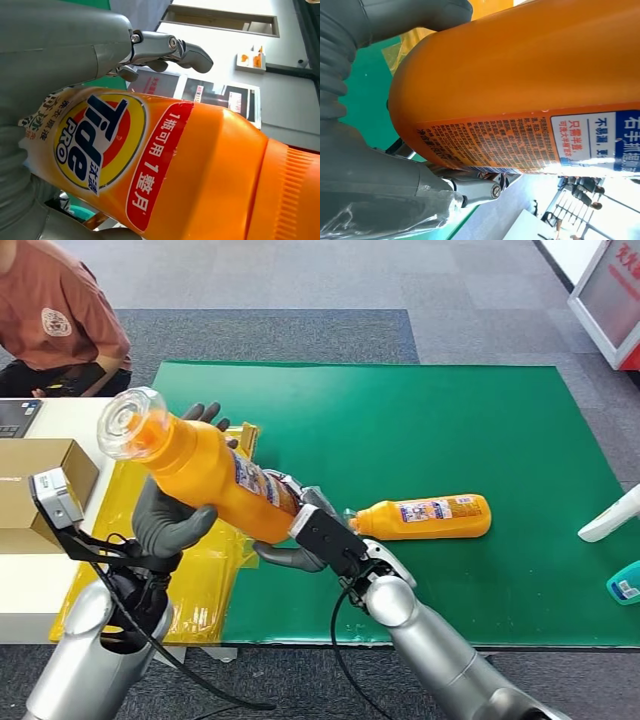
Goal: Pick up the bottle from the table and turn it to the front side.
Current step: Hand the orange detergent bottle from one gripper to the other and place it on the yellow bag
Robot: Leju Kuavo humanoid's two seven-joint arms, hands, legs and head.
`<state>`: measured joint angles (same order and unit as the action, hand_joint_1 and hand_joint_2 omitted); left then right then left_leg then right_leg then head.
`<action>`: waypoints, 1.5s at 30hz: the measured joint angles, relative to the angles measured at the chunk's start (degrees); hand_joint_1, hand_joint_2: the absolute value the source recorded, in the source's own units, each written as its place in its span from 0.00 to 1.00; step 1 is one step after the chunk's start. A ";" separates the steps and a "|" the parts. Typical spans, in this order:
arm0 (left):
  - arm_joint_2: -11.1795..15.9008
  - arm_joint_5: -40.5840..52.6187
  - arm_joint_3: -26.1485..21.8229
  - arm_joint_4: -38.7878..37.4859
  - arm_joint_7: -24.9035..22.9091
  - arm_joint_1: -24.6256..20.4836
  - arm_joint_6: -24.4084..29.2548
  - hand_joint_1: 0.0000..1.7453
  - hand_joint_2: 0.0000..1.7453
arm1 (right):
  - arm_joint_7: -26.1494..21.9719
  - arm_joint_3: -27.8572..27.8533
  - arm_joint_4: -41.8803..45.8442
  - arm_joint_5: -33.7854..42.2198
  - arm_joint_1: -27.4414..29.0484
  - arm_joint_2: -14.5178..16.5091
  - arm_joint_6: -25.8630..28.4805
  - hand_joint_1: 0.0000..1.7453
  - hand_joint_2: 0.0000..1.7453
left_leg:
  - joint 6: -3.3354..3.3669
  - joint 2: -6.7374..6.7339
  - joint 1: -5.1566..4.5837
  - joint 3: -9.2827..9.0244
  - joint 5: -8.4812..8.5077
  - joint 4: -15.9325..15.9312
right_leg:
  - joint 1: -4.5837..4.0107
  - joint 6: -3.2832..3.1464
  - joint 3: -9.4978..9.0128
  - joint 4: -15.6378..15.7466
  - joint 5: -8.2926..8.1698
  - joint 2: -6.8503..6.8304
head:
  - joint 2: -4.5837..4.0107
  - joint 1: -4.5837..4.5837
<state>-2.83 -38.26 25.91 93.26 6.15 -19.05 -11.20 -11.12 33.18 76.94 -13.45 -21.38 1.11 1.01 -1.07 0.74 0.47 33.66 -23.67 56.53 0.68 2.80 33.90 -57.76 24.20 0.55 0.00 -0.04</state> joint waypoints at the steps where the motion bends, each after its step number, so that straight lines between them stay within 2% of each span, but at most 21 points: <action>1: 0.01 1.08 0.22 -0.14 0.07 -0.09 0.43 0.00 1.00 | 0.12 0.14 -0.07 -0.25 -0.17 0.02 0.15 1.00 1.00 | 0.00 0.00 0.00 0.00 0.00 0.00 | 0.00 0.00 0.00 0.00 0.00 0.00 | 0.00 0.00; 11: -0.03 9.34 3.47 -2.01 0.21 -2.34 3.54 0.00 1.00 | 0.97 1.48 -1.07 -2.60 -0.97 0.01 0.96 1.00 1.00 | 0.01 0.00 0.00 0.02 0.01 0.00 | 0.00 0.00 0.01 0.00 -0.01 0.00 | 0.00 0.00; 20: -0.40 10.22 4.57 -3.37 0.21 -3.43 3.98 0.00 1.00 | 1.18 2.18 -2.12 -3.22 -1.56 0.01 1.30 1.00 1.00 | 0.00 0.00 0.00 0.02 0.01 0.00 | 0.00 0.00 0.02 0.00 -0.01 0.00 | 0.00 0.00; 24: -0.49 10.31 4.78 -3.77 0.21 -3.63 4.00 1.00 1.00 | 1.18 2.25 -2.40 -3.32 -1.61 0.02 1.37 1.00 1.00 | 0.00 0.00 0.00 0.02 0.02 0.00 | 0.00 0.00 0.02 0.00 -0.01 0.00 | 0.00 0.00; 38: -0.32 10.58 4.87 -4.67 0.19 -3.88 4.05 1.00 1.00 | 1.05 2.61 -3.34 -3.47 -1.59 0.02 1.88 1.00 1.00 | -0.01 0.00 0.00 0.03 0.02 0.00 | 0.00 0.00 0.02 0.00 -0.02 0.00 | 0.00 0.00; 39: -0.32 10.57 4.85 -4.68 0.19 -3.89 4.05 1.00 1.00 | 1.01 2.63 -3.39 -3.48 -1.58 0.02 1.93 0.91 1.00 | -0.01 0.00 0.00 0.03 0.02 0.00 | 0.00 0.00 0.02 0.00 -0.02 0.00 | 0.00 0.00; 42: -0.24 10.53 4.80 -4.73 0.19 -3.90 4.05 1.00 1.00 | 0.96 2.67 -3.55 -3.38 -1.53 0.04 2.14 0.18 1.00 | -0.01 0.00 0.00 0.03 0.02 0.00 | 0.00 0.00 0.02 0.00 -0.02 0.00 | 0.00 0.00; 43: -0.18 10.49 4.80 -4.76 0.15 -3.91 4.05 1.00 1.00 | 1.00 2.67 -3.63 -3.23 -1.52 0.05 2.22 0.01 1.00 | -0.01 0.00 0.00 0.03 0.02 0.00 | 0.00 0.00 0.02 0.00 -0.02 0.00 | 0.00 0.00; 45: -0.03 10.43 4.80 -4.84 0.10 -3.92 4.07 1.00 1.00 | 1.19 2.67 -3.86 -2.59 -1.51 0.09 2.31 0.00 1.00 | -0.01 0.00 0.00 0.03 0.02 0.00 | 0.00 0.00 0.03 0.00 -0.02 0.00 | 0.00 0.00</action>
<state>-2.86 -27.83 30.71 88.42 6.25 -22.97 -7.12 -9.93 35.85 73.08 -16.04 -22.90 1.20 3.32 -1.08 0.74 0.47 33.68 -23.64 56.53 0.68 2.80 33.93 -57.76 24.18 0.55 0.00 -0.04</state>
